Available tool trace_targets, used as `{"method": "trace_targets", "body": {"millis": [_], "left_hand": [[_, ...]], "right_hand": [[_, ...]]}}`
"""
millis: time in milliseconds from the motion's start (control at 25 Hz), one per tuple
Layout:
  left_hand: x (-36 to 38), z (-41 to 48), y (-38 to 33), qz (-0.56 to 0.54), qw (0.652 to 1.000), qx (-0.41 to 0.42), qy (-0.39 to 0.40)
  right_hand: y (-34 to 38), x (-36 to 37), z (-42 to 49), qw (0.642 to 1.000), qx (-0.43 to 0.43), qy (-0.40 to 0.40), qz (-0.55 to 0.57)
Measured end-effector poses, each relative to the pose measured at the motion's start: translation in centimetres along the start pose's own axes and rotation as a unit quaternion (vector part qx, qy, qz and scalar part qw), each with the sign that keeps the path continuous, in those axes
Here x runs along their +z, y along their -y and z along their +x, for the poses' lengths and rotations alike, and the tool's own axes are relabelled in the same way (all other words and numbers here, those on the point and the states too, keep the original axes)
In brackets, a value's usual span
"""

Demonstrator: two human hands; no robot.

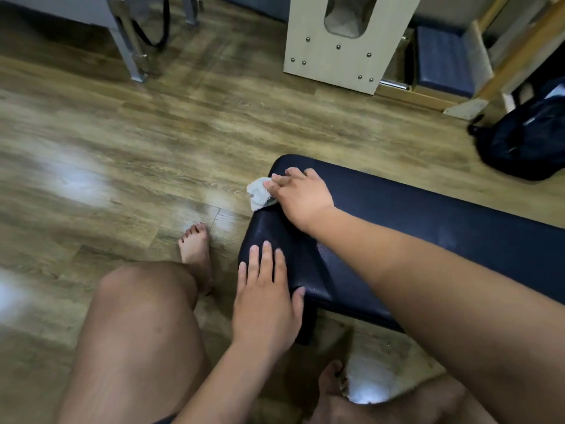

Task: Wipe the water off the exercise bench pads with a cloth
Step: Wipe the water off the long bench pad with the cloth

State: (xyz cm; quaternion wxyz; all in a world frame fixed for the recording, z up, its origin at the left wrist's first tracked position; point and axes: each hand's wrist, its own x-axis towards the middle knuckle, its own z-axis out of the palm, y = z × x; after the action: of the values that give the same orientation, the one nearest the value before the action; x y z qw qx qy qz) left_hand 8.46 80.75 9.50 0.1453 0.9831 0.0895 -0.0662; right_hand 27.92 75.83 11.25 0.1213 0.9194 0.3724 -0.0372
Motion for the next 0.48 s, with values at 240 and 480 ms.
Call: {"method": "trace_targets", "body": {"millis": [240,480], "left_hand": [[0.8,-0.1,0.8,0.02,0.999,0.026,0.0],[-1.5,2.0,-2.5,-0.023,0.997,0.045,-0.051]], "right_hand": [[-6.1,-0.2,6.7,0.971,0.189,0.04,0.144],[-12.6,0.0,3.6,0.945,0.207,0.127,0.221]]}}
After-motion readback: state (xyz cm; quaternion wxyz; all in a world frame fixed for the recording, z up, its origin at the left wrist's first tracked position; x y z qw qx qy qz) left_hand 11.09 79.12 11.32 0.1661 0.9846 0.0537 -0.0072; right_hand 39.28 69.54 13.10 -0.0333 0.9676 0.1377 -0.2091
